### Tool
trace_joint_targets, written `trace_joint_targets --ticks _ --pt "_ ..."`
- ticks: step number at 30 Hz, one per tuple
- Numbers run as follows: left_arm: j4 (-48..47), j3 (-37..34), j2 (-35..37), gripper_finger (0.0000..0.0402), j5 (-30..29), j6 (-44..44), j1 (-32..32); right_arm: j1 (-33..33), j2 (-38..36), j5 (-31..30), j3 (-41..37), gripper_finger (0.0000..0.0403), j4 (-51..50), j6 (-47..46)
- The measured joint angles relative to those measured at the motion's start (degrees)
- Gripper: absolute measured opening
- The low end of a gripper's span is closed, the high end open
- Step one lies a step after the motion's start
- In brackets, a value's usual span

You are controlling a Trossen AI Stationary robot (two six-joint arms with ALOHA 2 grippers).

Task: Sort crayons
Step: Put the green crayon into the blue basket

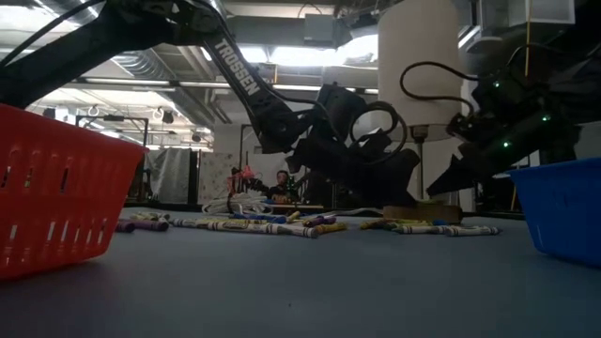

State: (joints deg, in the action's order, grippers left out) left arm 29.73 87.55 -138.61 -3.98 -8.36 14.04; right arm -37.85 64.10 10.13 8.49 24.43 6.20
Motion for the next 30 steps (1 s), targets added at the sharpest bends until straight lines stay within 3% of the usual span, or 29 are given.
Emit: trace_joint_targets --ticks 10,22,30 --pt "-0.1 0.0 0.1 0.0007 1.2 0.0 -0.1 0.0 -8.9 1.1 0.0 0.0117 -6.1 0.0" --pt "-0.9 0.0 3.2 0.0008 15.7 -0.3 -2.7 -0.1 -21.2 1.5 0.1 0.0117 -13.7 0.0" --pt "-0.2 0.0 4.7 0.0009 20.9 -0.5 -7.6 0.0 -24.6 1.5 0.1 0.0117 -15.7 0.0"
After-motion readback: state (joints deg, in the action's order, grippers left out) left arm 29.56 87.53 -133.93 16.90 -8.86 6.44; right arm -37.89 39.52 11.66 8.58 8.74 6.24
